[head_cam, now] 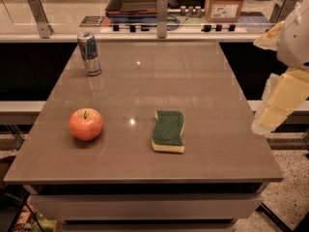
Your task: Pick apple
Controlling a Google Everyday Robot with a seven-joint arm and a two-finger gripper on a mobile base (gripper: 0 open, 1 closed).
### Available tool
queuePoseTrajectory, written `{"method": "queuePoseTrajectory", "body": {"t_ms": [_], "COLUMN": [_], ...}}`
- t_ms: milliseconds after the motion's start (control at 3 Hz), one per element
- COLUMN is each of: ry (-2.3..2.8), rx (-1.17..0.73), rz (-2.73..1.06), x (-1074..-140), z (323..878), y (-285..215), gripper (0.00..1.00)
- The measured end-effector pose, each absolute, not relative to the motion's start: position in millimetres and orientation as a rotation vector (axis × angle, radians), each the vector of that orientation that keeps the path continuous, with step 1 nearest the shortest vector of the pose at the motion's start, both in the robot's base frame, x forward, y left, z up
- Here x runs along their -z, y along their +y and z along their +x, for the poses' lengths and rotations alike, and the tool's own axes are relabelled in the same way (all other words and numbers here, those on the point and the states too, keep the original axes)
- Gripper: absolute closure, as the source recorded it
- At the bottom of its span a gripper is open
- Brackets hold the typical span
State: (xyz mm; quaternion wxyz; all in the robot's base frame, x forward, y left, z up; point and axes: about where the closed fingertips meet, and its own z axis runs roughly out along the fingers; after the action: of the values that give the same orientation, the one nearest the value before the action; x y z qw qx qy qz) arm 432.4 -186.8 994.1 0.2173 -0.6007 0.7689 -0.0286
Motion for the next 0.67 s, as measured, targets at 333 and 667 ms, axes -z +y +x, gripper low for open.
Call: {"method": "queuePoseTrajectory", "body": {"t_ms": [333, 667], "ry": [2.121, 2.086], "rx": [-0.046, -0.172], "rz": [-1.629, -1.558], "x": [-971.0, -948.9], "z": [432.4, 436.3], "y": [-151.8, -118.5], "gripper": [0.00, 0.00]}}
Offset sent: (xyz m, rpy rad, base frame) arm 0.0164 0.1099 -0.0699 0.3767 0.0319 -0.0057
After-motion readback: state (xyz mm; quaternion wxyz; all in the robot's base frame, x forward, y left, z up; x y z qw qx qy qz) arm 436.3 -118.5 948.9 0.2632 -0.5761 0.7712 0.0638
